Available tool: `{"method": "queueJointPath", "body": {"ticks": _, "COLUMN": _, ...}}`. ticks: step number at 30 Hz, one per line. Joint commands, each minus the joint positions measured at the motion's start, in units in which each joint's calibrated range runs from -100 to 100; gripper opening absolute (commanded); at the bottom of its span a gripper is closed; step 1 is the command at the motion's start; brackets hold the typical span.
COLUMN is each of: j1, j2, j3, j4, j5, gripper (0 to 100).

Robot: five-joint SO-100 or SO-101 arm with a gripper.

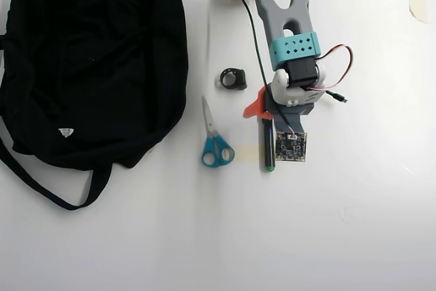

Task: Put the green marker into the black bag

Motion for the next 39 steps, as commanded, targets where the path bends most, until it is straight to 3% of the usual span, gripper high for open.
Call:
{"method": "queueJointPath", "body": {"ticks": 1, "j1": -0.71, "j2": -0.64, "j3": -2.34, "j4": -0.83, "j5": 0.28, "gripper": 34}}
{"method": "queueJointPath", "body": {"ticks": 17, "j1": -1.76, "j2": 9.57, "j3": -14.73, "j4": -0.23, "j5": 0.44, "gripper": 34}}
{"method": "queueJointPath", "body": {"ticks": 39, "j1": -1.08, "j2": 13.31, "j3": -14.20, "j4": -0.23, "j5": 0.44, "gripper": 34}}
